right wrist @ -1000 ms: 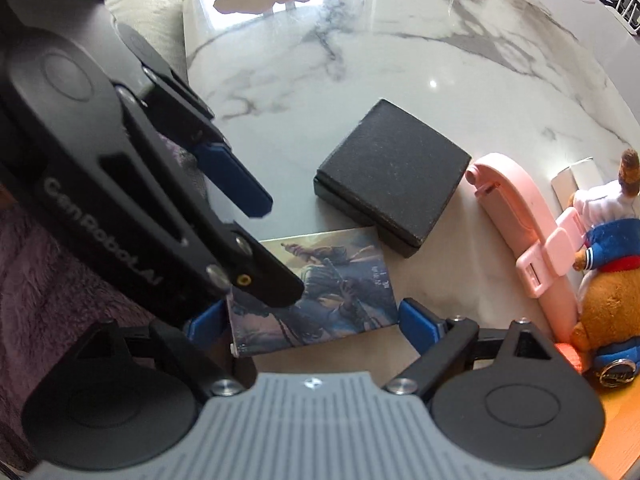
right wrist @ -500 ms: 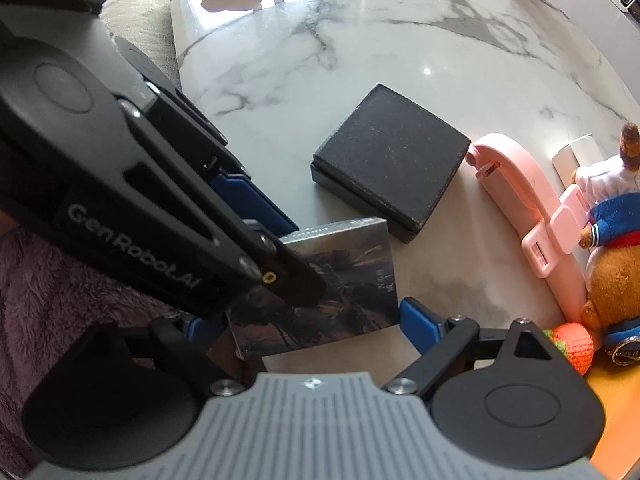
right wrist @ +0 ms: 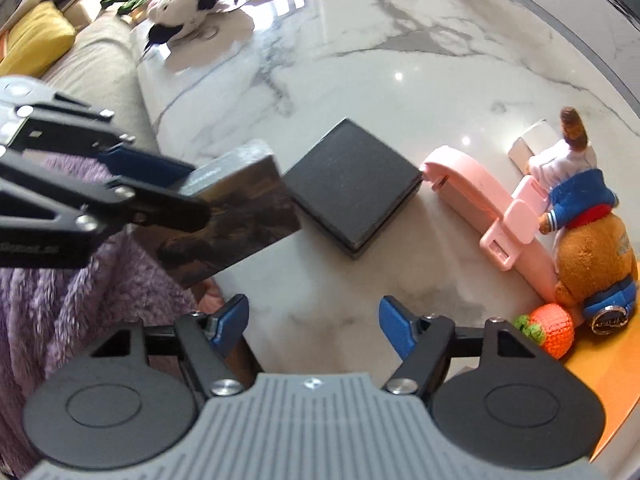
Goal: Organize objects
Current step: 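Grasp the 'PHOTO CARD' box with the left tool and lift it, then grasp the black square box with the right tool and lift it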
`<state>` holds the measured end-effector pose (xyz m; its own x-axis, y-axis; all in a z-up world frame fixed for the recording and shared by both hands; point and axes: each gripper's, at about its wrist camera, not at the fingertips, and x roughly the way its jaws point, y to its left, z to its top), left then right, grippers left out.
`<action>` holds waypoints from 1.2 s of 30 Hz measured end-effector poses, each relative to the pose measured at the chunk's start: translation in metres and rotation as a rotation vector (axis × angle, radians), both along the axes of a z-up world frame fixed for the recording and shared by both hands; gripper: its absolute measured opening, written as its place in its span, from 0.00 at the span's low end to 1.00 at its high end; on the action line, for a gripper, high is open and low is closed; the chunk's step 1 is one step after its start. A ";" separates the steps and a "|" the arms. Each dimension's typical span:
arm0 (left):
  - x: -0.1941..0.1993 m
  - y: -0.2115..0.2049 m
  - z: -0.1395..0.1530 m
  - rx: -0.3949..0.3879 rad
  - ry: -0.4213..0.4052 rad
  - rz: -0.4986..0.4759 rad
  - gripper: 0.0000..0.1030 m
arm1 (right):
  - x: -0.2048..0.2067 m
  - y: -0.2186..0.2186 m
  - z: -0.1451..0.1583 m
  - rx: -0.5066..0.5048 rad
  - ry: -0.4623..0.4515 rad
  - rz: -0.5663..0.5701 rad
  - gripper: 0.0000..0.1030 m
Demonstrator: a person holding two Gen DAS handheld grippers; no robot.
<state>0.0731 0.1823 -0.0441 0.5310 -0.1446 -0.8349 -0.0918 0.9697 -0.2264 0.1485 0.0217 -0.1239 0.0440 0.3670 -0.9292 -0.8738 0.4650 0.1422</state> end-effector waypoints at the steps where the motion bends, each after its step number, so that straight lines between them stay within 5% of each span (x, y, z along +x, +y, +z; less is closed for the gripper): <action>1: 0.000 0.005 0.002 0.021 -0.013 0.022 0.26 | 0.004 0.001 0.000 0.019 0.006 -0.043 0.71; 9: 0.030 0.030 -0.020 0.054 -0.037 0.125 0.26 | 0.044 -0.008 -0.008 0.170 0.149 -0.477 0.61; 16: 0.042 0.019 -0.036 0.063 -0.042 0.120 0.26 | 0.052 -0.016 -0.040 0.239 0.267 -0.691 0.62; 20: 0.043 0.016 -0.041 0.049 -0.035 0.115 0.26 | 0.052 -0.021 -0.045 0.300 0.302 -0.731 0.61; 24: 0.043 0.012 -0.040 0.038 -0.043 0.106 0.25 | 0.052 -0.022 -0.051 0.340 0.372 -0.766 0.49; 27: 0.042 0.007 -0.039 0.038 -0.050 0.087 0.25 | 0.048 -0.025 -0.047 0.358 0.361 -0.781 0.45; 31: 0.041 0.003 -0.039 0.077 -0.051 0.090 0.25 | 0.040 -0.025 -0.030 0.379 0.307 -0.750 0.27; 36: 0.038 0.012 -0.038 0.078 -0.046 0.114 0.25 | 0.034 -0.025 -0.016 0.430 0.304 -0.727 0.24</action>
<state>0.1110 0.1941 -0.0825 0.5780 -0.0172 -0.8158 -0.1933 0.9684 -0.1573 0.1822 -0.0031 -0.1404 0.1757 0.6636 -0.7272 -0.2804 0.7418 0.6091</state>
